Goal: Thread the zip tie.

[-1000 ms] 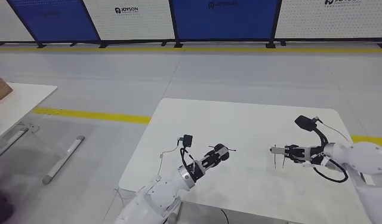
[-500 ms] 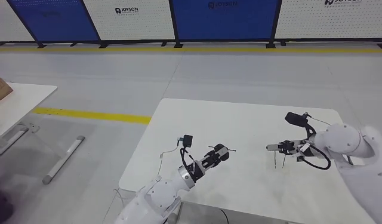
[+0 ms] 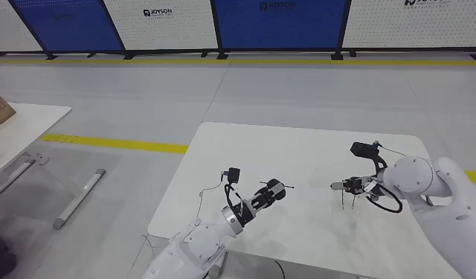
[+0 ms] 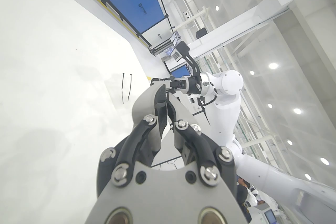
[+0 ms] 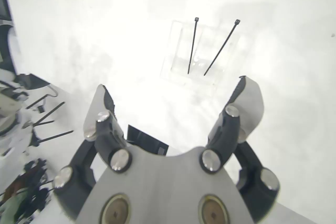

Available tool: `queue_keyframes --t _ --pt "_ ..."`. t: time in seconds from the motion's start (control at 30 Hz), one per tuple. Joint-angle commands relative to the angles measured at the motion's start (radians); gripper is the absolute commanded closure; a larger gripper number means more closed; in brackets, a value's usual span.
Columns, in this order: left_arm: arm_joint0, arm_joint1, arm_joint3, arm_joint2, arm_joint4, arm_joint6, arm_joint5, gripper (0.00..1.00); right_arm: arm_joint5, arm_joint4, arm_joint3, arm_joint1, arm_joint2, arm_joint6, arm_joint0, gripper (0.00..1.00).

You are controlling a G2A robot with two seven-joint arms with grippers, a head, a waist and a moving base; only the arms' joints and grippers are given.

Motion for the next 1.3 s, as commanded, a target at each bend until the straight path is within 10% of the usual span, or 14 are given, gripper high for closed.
queue_keyframes --t 0.0,0.6,0.63,0.8,1.27 --pt "0.000 0.000 0.000 0.000 0.000 0.000 0.000 1.00 -0.001 -0.018 0.017 -0.008 -0.029 0.012 0.023 0.00" --pt "0.000 0.000 0.000 0.000 0.000 0.000 0.000 1.00 -0.042 0.015 0.065 -0.018 -0.037 -0.019 0.038 0.00" --pt "0.000 0.000 0.000 0.000 0.000 0.000 0.000 1.00 -0.041 0.013 0.060 -0.017 -0.036 -0.017 0.037 0.33" --pt "0.000 0.000 0.000 0.000 0.000 0.000 0.000 1.00 -0.032 -0.020 0.049 -0.018 -0.049 0.012 0.042 0.58" --pt "0.000 0.000 0.000 0.000 0.000 0.000 0.000 1.00 0.000 -0.017 0.224 -0.067 -0.200 0.012 0.154 0.57"
